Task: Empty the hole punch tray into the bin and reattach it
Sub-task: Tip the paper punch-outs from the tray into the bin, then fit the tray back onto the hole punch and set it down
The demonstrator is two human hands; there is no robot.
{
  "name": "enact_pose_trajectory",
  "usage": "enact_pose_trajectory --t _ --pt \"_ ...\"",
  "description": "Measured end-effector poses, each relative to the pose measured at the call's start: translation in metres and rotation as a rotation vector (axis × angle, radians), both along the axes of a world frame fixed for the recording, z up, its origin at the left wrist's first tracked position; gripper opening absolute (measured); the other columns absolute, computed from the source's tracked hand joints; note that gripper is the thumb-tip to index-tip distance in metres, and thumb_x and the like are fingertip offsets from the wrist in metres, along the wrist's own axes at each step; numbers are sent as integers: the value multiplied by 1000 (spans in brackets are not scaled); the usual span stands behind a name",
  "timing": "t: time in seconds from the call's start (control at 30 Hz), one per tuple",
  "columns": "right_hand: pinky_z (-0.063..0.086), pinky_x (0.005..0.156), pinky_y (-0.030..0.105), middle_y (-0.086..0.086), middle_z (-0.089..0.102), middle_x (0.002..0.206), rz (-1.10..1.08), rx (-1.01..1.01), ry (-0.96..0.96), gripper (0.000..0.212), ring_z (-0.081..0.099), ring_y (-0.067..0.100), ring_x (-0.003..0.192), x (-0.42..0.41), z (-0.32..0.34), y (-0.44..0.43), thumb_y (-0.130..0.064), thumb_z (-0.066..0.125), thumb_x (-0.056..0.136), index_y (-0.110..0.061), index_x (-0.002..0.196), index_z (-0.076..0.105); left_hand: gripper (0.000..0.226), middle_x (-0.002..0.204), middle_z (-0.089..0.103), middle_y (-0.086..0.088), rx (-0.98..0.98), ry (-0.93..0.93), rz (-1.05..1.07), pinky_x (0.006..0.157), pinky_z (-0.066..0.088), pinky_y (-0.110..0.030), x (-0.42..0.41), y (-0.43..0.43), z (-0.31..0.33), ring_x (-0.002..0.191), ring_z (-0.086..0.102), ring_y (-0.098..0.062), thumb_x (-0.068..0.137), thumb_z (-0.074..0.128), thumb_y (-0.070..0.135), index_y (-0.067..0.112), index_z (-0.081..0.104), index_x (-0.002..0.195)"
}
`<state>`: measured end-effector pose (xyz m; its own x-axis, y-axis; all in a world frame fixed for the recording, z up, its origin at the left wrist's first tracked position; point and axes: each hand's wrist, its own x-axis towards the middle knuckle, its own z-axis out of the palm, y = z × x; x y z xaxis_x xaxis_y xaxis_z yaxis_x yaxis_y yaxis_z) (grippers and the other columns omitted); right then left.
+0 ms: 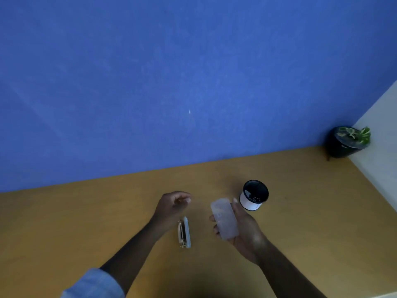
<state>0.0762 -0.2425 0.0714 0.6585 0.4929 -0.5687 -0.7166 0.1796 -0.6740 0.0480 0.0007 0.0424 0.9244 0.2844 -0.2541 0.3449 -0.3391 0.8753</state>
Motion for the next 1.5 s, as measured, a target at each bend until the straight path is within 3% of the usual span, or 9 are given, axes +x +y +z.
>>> enact_pose_trajectory --t 0.1,0.2,0.3,0.4,0.6,0.87,1.07,1.33,1.5 --pt "53 67 41 24 71 100 0 -11 8 62 64 31 71 -3 0 0 -54 42 108 -2 127 72 41 141 65 0 207 89 -107 99 46 -32 -19 34 -24 131 59 -18 100 61 6 20 67 138" --pt "53 68 41 23 72 99 3 -39 6 62 64 31 71 -5 0 2 -53 42 108 -3 127 71 82 167 40 0 327 280 -320 122 35 -45 -43 48 -44 155 36 -25 86 74 25 31 40 160" --pt "54 68 41 22 73 98 2 -82 9 61 64 31 71 -6 0 3 -53 42 108 -3 127 71 114 174 27 3 403 349 -455 127 23 -50 -62 41 -61 161 21 -24 76 86 49 31 21 167" --pt "54 68 41 22 73 100 19 -81 10 63 64 31 73 -7 -2 3 -55 42 107 -3 129 70 124 174 26 6 424 291 -446 126 20 -47 -69 30 -73 161 20 -19 70 88 59 32 17 168" --pt "54 68 43 24 73 100 18 -93 -25 60 66 31 73 -8 -2 0 -52 42 107 -3 129 70 128 170 30 10 373 242 -348 126 20 -43 -67 18 -81 159 24 -15 61 85 65 35 19 166" --pt "53 67 42 24 72 99 17 -91 6 63 65 32 72 -8 -4 2 -54 43 106 -2 128 70 117 168 35 10 359 220 -322 124 18 -40 -67 14 -78 158 26 -14 66 81 62 32 25 165" --pt "53 66 42 24 71 100 17 -46 50 66 65 33 74 -7 -9 2 -56 43 106 -1 129 70 113 161 42 12 357 226 -240 114 16 -32 -67 3 -63 149 36 -14 62 82 65 34 33 160" --pt "56 70 45 26 72 107 -10 15 62 73 68 37 82 -2 -17 1 -61 36 105 -1 135 65 97 138 48 17 398 105 -208 118 19 -42 -46 -13 -4 139 41 -11 66 83 61 36 42 151" --pt "54 76 45 27 76 118 -23 22 37 75 72 36 91 -3 -14 4 -63 30 105 -4 135 66 94 136 54 19 484 27 -266 118 22 -46 -38 -32 21 135 46 -6 61 77 69 40 44 144"
